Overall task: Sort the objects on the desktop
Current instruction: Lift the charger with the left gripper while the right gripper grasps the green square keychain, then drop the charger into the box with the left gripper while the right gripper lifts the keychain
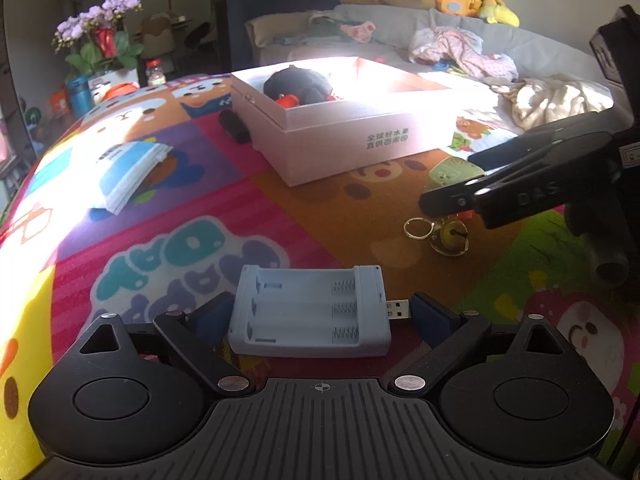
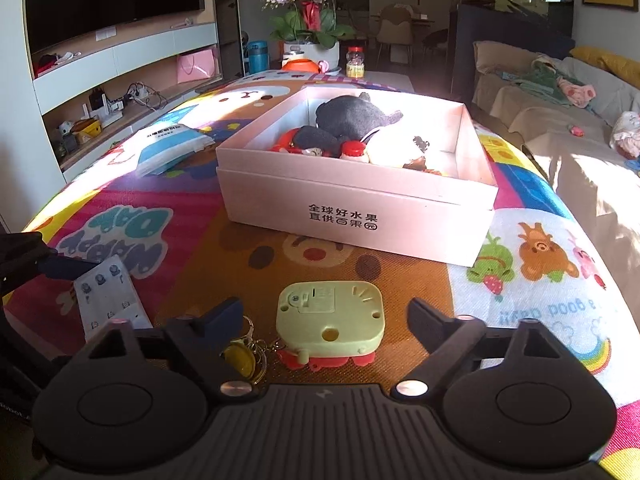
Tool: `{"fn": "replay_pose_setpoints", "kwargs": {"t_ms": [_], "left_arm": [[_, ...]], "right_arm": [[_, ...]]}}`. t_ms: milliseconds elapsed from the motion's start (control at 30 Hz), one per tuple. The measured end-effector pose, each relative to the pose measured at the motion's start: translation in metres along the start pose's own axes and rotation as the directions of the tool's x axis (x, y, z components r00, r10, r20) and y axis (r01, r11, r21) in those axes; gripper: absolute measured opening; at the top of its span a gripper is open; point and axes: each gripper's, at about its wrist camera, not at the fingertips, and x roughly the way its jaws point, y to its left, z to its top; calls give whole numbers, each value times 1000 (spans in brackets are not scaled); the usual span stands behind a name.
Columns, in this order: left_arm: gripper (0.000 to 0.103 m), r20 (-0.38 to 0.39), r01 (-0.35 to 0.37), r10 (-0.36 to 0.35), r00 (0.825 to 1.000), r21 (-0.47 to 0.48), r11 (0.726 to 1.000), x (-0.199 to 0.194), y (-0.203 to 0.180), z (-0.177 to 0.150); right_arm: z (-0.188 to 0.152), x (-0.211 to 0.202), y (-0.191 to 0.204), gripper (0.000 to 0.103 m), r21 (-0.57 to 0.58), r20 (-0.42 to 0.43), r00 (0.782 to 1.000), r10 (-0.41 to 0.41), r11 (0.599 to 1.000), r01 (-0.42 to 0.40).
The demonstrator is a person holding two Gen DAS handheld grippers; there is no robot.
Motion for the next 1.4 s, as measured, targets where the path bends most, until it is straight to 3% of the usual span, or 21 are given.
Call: {"fn": "replay_pose_setpoints", "kwargs": {"t_ms": [67, 367, 500, 667, 767, 867, 1000, 1267, 1367, 1400], "left_arm": [[99, -3, -3, 3, 1000, 2, 1000, 0, -1, 0], [94, 14, -5, 5, 1000, 43, 999, -13, -14, 7], [94, 145, 1, -11, 989, 71, 997, -43, -16, 50], [94, 331, -61, 27, 943, 93, 994, -48, -26, 124], [96, 365, -34, 6, 931, 71, 997, -23, -30, 163], [97, 318, -55, 40, 947, 38, 998, 11, -27, 186], [102, 273, -38, 55, 960, -68, 997, 18, -5, 164], [102, 162, -80, 97, 982, -106, 991, 7, 21, 86], [103, 157, -113, 129, 979, -106, 988, -2, 29, 67], [103, 151, -130, 145, 978, -105, 986, -2, 33, 60]], "right_arm": [[3, 3, 0, 56, -4, -36, 999, 7, 1000, -7], [2, -50, -9, 55, -30, -20, 998, 61, 998, -62], [30, -107, -31, 55, 22, 121, 991, 51, 998, -54], [72, -172, -49, 55, 56, 361, 933, -9, 998, -12], [90, -183, -53, 55, 62, 410, 911, -45, 998, 21], [107, -184, -57, 55, 65, 427, 901, -68, 997, 45], [118, -178, -61, 55, 63, 436, 897, -76, 997, 54], [164, -115, -65, 56, 81, 359, 930, -72, 996, 46], [175, -90, -64, 74, 107, 299, 952, -62, 994, 31], [175, -85, -61, 74, 111, 294, 954, -54, 994, 22]]}}
